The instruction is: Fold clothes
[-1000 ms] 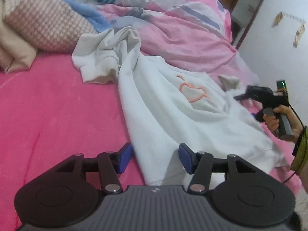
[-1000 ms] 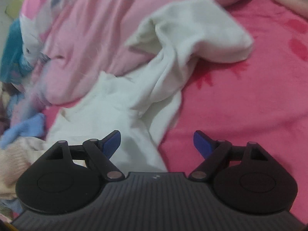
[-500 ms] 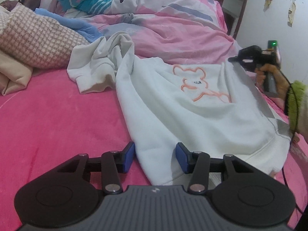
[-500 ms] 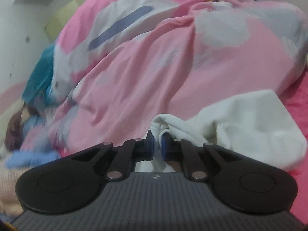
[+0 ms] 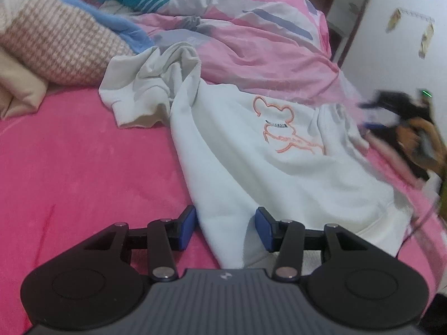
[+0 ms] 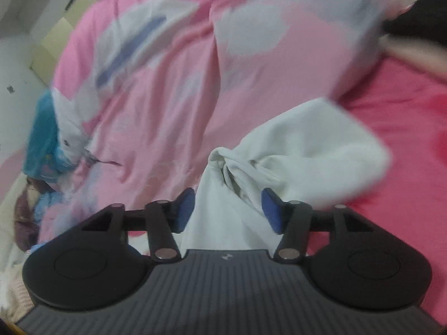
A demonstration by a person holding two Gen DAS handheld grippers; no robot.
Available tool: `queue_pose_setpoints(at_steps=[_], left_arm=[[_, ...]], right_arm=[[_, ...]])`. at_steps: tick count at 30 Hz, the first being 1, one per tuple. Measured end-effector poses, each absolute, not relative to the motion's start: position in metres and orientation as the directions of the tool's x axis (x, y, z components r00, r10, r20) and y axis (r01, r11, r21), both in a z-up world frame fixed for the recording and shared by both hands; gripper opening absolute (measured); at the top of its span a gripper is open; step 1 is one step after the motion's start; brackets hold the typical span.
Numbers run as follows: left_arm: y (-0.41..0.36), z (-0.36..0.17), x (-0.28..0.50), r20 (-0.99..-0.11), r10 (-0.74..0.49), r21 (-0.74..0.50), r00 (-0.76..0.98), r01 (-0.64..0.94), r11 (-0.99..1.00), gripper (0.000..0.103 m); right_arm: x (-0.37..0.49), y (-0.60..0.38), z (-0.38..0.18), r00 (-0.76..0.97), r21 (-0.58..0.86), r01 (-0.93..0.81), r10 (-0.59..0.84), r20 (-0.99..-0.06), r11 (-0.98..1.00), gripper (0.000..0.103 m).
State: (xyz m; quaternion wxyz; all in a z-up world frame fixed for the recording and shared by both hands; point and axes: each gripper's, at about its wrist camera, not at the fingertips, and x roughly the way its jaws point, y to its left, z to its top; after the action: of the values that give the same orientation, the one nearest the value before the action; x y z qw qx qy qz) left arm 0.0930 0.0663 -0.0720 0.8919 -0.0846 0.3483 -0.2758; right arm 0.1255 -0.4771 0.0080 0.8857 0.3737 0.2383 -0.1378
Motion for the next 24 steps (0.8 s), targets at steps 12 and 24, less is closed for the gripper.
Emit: queue_pose_setpoints(at_steps=[12,24], left_arm=[[0.113,-0.042,0.058,-0.590,-0.595,-0.452,0.545,0.388,0.804,0.044],[0.098,-0.064,0.048,-0.631,-0.653,-0.582,0.418,0.302,0.755,0.045]], right_arm=[[-0.131,-0.401,0.038,0.912,0.798,0.290,0.100,-0.398,0.528,0.061],[-0.171,-0.339,-0.073,0.901,0.907,0.280,0.241,-0.362,0.315,0.061]])
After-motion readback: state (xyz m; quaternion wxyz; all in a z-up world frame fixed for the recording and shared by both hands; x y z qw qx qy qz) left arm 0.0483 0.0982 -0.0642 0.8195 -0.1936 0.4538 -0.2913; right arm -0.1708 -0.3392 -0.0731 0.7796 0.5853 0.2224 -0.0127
